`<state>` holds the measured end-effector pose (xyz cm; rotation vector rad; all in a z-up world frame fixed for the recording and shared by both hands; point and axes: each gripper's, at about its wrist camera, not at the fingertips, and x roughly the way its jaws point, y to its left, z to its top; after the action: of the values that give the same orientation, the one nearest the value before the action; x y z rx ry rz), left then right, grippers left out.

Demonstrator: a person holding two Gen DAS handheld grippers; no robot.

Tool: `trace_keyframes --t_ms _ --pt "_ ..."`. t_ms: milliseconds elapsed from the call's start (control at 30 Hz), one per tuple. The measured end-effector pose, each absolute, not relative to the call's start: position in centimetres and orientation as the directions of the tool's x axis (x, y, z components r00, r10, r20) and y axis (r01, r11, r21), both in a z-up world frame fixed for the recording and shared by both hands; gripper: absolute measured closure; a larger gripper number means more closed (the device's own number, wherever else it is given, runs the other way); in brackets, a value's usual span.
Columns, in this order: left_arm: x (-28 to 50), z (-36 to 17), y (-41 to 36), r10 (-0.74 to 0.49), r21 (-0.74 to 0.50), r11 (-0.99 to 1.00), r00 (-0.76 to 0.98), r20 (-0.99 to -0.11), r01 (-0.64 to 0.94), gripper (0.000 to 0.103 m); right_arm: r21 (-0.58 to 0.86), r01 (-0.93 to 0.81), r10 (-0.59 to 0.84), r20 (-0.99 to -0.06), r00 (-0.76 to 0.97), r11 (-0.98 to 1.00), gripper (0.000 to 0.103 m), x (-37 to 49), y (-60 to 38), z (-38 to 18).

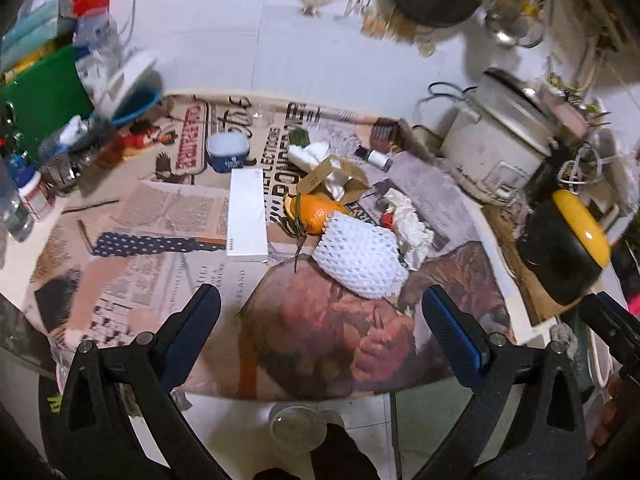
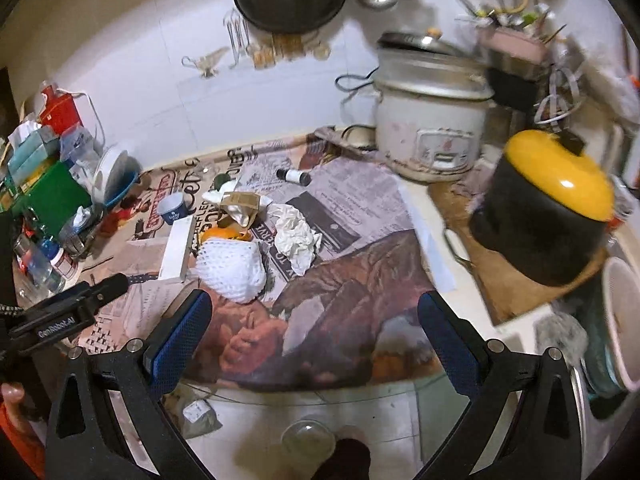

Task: Collect trash
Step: 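Grasp the white foam net with the left tool while the right tool grasps crumpled tissue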

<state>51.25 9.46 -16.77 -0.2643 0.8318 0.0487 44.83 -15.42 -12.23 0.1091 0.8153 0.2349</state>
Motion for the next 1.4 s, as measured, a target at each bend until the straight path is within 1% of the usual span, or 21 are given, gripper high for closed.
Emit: trace_keyframes --t_ms 33,67,133,200,333,433,467,533,633,667,700,767,800,833,867,900,967,1000,1067,1167,1400 --pt "52.1 -17.3 9.3 -0.051 -0.209 0.965 0.664 -0.746 -0.161 0.003 0.195 -0.179 0.265 -0.714 0.648 0.964 0.005 45.8 -15.5 -12.6" --pt "53.1 -18.0 8.9 -0.040 -0.205 0.962 0.647 -0.761 -0.182 0.006 0.204 -0.198 0.284 -0.724 0.629 0.959 0.007 47.0 -15.6 -13.1" --pt "54.9 -19.1 8.7 -0.041 -0.210 0.957 0.620 -0.783 -0.202 0.010 0.206 -0.238 0.310 -0.740 0.597 0.949 0.010 49.3 -15.6 -14.0" --pt "56.9 -20.3 8.4 -0.047 -0.219 0.949 0.588 -0.807 -0.225 0.011 0.202 -0.272 0.327 -0.755 0.569 0.941 0.012 51.6 -15.8 -15.1" --pt "60.5 -22.4 7.7 -0.044 -0.222 0.938 0.544 -0.838 -0.266 0.018 0.242 -0.334 0.385 -0.789 0.479 0.911 0.024 55.8 -15.6 -17.8" --pt "62.4 -24.0 7.2 -0.035 -0.227 0.923 0.518 -0.855 -0.311 0.020 0.269 -0.369 0.416 -0.812 0.410 0.889 0.029 58.5 -14.8 -20.1" --pt "63.0 -24.6 7.0 -0.033 -0.229 0.916 0.508 -0.861 -0.330 0.022 0.275 -0.380 0.423 -0.818 0.390 0.883 0.033 59.1 -14.4 -20.6" --pt "63.7 -25.5 6.8 -0.036 -0.238 0.904 0.491 -0.870 -0.355 0.023 0.303 -0.404 0.446 -0.832 0.330 0.863 0.039 60.5 -13.8 -22.1" --pt "64.3 -26.7 6.7 -0.055 -0.266 0.884 0.480 -0.876 -0.384 0.028 0.329 -0.426 0.463 -0.847 0.260 0.843 0.041 61.7 -12.7 -24.2" --pt "64.3 -26.9 6.7 -0.067 -0.283 0.876 0.483 -0.873 -0.390 0.031 0.331 -0.437 0.462 -0.854 0.237 0.836 0.047 62.0 -12.3 -24.9" --pt "64.3 -27.0 6.6 -0.074 -0.294 0.872 0.487 -0.870 -0.392 0.033 0.333 -0.445 0.462 -0.859 0.221 0.832 0.051 62.2 -12.1 -25.3" --pt "64.4 -27.1 6.4 -0.097 -0.326 0.861 0.503 -0.859 -0.390 0.046 0.341 -0.451 0.461 -0.867 0.188 0.825 0.058 62.5 -11.7 -26.1" --pt "64.4 -27.0 6.3 -0.097 -0.328 0.861 0.506 -0.857 -0.389 0.047 0.345 -0.447 0.463 -0.866 0.187 0.826 0.060 62.7 -11.6 -26.4" --pt "64.5 -26.9 6.1 -0.091 -0.325 0.861 0.510 -0.855 -0.391 0.051 0.353 -0.442 0.471 -0.861 0.192 0.825 0.065 62.8 -11.7 -26.5" --pt "64.4 -26.8 5.9 -0.086 -0.322 0.863 0.515 -0.853 -0.389 0.057 0.360 -0.440 0.478 -0.857 0.192 0.823 0.069 62.8 -11.7 -26.6" --pt "64.4 -26.6 5.8 -0.081 -0.320 0.864 0.519 -0.851 -0.389 0.059 0.371 -0.439 0.489 -0.851 0.191 0.818 0.071 62.9 -11.8 -26.7" --pt "64.1 -26.2 5.7 -0.070 -0.315 0.867 0.531 -0.845 -0.387 0.069 0.376 -0.441 0.497 -0.845 0.197 0.815 0.077 63.2 -11.9 -26.8" --pt "64.0 -26.1 5.6 -0.069 -0.313 0.868 0.532 -0.844 -0.385 0.070 0.375 -0.441 0.498 -0.843 0.204 0.815 0.078 63.3 -12.0 -26.9" --pt "63.8 -25.8 5.6 -0.070 -0.314 0.870 0.534 -0.842 -0.380 0.074 0.382 -0.440 0.505 -0.838 0.206 0.813 0.088 63.5 -12.2 -26.9" --pt "63.2 -25.2 5.6 -0.071 -0.319 0.870 0.546 -0.835 -0.376 0.077 0.397 -0.433 0.518 -0.829 0.209 0.809 0.092 63.5 -12.9 -26.5" --pt "61.3 -22.6 5.3 -0.037 -0.285 0.900 0.594 -0.804 -0.330 0.078 0.372 -0.419 0.509 -0.812 0.286 0.828 0.094 61.9 -13.7 -24.1"
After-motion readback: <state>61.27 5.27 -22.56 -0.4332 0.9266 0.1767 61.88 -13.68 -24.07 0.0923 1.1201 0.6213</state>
